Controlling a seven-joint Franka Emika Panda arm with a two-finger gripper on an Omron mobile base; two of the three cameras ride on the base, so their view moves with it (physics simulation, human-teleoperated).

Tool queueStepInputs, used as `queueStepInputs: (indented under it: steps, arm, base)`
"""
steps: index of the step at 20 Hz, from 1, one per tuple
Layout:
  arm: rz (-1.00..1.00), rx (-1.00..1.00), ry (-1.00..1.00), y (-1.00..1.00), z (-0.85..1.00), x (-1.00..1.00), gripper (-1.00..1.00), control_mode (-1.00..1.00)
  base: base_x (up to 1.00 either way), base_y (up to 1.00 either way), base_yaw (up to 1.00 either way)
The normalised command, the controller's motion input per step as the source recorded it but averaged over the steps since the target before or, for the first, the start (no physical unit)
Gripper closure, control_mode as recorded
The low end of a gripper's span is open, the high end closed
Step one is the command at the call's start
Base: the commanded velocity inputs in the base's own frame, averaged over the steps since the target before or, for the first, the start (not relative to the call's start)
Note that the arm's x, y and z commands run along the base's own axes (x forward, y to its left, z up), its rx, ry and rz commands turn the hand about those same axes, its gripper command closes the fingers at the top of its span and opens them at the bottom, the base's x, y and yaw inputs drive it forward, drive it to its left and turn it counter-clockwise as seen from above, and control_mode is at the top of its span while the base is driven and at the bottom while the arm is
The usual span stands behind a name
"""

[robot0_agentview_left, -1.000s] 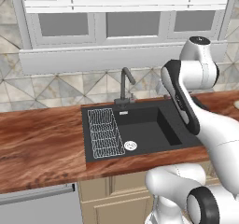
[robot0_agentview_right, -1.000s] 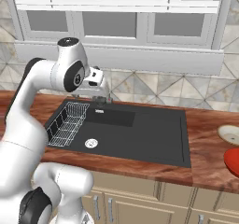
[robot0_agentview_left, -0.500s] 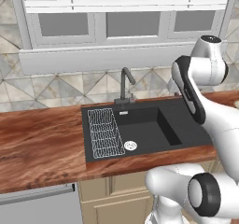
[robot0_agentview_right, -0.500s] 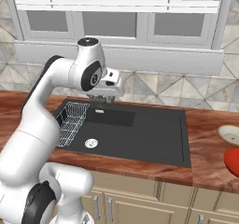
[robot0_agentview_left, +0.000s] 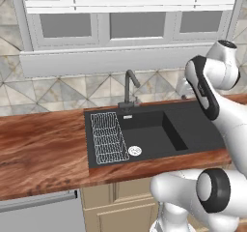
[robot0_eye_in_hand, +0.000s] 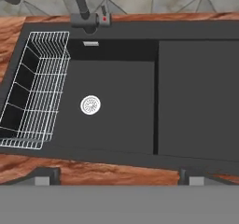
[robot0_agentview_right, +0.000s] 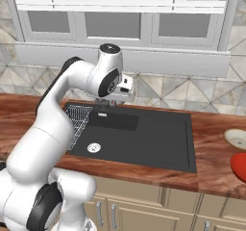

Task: Rinse each bowl for a few seconds and place them down in the sink or on the counter.

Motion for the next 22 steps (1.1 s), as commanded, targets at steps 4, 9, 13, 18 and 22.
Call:
queueStepInputs:
  steps: [4,9,13,18,22]
  arm:
    - [0.12,0.12,-0.16,0.0,-0.31,0.14,-1.0,-1.0]
    - [0.08,-0.01,-0.22,0.04,-0.11,0.21,-1.0,-1.0]
    - [0.02,-0.02,-0.24,0.07,-0.05,0.23,-1.0,-1.0]
    - [0.0,0.04,-0.12,0.02,-0.14,0.29,-1.0,-1.0]
    - [0.02,0.09,0.0,0.04,-0.17,0.41,-1.0,-1.0]
  base:
    - [0.0,0.0,0.0]
    - [0.0,0.0,0.0]
    - [0.0,0.0,0.0]
    - [0.0,0.0,0.0]
    - [0.0,0.0,0.0]
